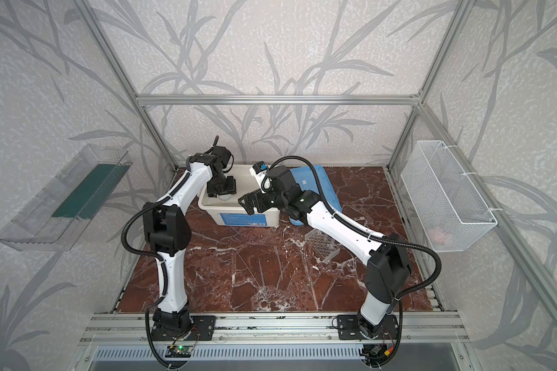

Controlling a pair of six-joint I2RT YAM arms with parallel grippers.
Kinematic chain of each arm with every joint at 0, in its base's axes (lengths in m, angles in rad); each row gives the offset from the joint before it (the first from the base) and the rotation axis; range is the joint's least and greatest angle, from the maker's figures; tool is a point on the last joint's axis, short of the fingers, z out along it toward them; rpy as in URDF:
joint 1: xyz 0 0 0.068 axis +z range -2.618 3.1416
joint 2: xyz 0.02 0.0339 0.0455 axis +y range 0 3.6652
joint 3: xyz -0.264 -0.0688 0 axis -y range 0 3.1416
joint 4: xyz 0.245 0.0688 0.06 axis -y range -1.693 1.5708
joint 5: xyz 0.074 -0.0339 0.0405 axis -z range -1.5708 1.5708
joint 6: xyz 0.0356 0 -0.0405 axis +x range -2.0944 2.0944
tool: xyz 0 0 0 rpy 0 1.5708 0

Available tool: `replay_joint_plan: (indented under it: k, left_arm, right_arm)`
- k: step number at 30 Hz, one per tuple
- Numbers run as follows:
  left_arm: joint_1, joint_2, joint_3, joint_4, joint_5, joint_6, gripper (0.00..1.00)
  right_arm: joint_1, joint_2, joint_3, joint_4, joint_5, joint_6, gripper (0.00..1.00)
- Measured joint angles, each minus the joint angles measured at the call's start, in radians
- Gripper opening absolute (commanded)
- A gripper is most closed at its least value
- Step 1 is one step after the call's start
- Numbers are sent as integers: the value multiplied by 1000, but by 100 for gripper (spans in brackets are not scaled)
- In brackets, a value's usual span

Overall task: Organize the chemistry lab equipment
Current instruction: 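Lift the white dish and carry it toward the white bin with the left gripper, then lower the white dish into the bin and open the left gripper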

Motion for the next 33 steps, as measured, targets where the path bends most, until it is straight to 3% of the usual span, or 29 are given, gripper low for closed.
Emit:
replay_joint_plan:
  k: [21,33]
  left_arm:
    - [-18,-100,-337,148,53,-41,48]
    - [-25,-64,-322,174,58,-53,49]
  right_arm:
    - [-3,167,129,-110,-72,-5,100]
    - [-4,210,167,-125,-40,-6,100]
